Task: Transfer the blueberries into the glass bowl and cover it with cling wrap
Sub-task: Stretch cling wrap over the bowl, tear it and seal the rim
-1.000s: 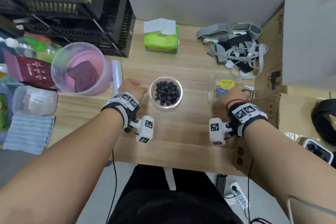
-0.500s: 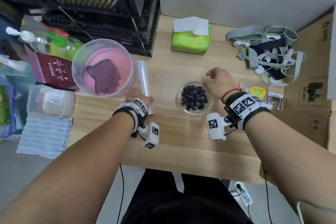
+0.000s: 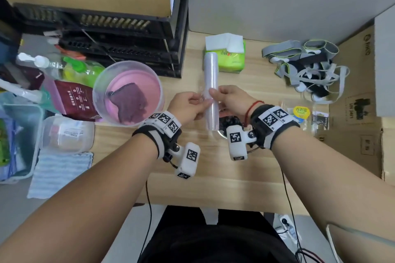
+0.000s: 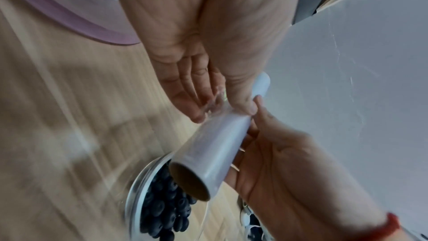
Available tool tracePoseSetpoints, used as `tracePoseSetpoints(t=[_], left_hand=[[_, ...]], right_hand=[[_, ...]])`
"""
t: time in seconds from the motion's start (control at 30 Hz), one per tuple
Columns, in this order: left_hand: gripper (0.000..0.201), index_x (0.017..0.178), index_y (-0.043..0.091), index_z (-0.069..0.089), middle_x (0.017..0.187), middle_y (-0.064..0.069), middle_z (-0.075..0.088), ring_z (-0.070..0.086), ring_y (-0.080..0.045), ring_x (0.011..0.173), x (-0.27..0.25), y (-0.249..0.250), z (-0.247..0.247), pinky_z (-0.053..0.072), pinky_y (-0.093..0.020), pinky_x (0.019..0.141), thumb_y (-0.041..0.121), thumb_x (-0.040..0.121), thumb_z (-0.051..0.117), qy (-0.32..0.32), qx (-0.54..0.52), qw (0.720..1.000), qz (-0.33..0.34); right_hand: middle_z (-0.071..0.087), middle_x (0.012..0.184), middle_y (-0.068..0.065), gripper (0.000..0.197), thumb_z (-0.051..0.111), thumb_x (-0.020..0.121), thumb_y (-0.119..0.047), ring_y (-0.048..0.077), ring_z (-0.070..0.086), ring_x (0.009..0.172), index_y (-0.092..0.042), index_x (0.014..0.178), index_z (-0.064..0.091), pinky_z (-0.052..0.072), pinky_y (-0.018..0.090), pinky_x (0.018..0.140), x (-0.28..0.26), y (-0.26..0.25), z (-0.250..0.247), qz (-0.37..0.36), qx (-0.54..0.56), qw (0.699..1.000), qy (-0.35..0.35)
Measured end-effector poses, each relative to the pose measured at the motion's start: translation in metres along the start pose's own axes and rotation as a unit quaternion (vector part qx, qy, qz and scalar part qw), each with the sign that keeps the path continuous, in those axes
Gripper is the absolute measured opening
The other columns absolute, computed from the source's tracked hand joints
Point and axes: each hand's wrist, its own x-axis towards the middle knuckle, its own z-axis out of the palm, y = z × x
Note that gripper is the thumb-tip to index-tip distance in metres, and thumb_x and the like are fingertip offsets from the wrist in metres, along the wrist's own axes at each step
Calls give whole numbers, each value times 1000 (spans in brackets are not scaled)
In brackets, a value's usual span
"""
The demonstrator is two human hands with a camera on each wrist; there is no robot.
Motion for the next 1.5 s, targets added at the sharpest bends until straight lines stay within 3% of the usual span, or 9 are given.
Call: tracePoseSetpoints(t=[0.3,0.5,0.63,0.77,0.97,1.1,1.2,1.37,1.5], left_hand=[[14,89,6,58,82,-4,68,62,-15,66,4,24,1,54,-24,58,14,100,53,51,19,996,65],[17,83,18,58,94,-20,72,64,-24,77,2,37,21,55,-45,84,25,98,54,31,37,993,105],[18,86,12,56,81,-2,71,62,-16,69,2,50,39,53,-36,75,20,102,50,65,-3,992,112],[24,78,14,51,68,0,64,56,-17,63,4,52,51,50,-34,70,14,102,48,62,-27,994,91],[26,78,15,51,69,-3,57,53,-14,57,8,58,63,46,-21,50,19,103,46,59,-53,995,58],[21,87,17,62,74,-3,60,60,-21,70,7,68,65,54,-36,71,36,86,71,-19,-44,999,23],[24,79,18,60,79,-6,62,68,-25,78,5,70,65,58,-38,81,10,76,82,-74,20,997,8],[52,115,-2,55,89,-18,58,58,-27,83,3,73,60,52,-40,82,-6,66,72,-94,25,995,-31],[55,126,3,52,92,-18,55,56,-28,86,4,71,57,55,-37,79,-15,76,65,-113,13,993,-31]], right_hand=[[61,89,7,18,54,97,-28,21,64,72,-11,97,60,59,38,75,-24,-3,-17,-2,171,985,32],[68,85,2,34,71,85,-37,22,69,82,-12,102,56,59,44,83,-29,-2,-36,-45,239,970,17],[66,87,5,19,70,89,-19,22,67,81,-12,99,56,58,39,79,-33,-4,-55,-60,213,974,40],[62,85,10,8,55,88,1,27,63,86,-6,91,53,57,50,87,-35,-5,-71,-80,285,954,50],[57,87,5,21,67,86,-12,23,63,82,-11,99,50,59,45,80,-35,-1,-83,-72,278,956,57],[63,97,8,27,73,87,-15,24,68,88,-11,105,54,60,36,70,-33,0,-83,-79,224,968,76],[62,96,6,30,74,86,-16,21,67,85,-10,108,54,61,37,70,-32,0,-84,-85,194,972,98],[59,96,5,28,70,89,-18,21,64,87,-9,109,53,60,36,70,-30,3,-86,-79,164,977,107],[56,88,5,19,66,91,-14,21,61,82,-10,103,51,57,45,80,-27,4,-83,-76,167,976,114]])
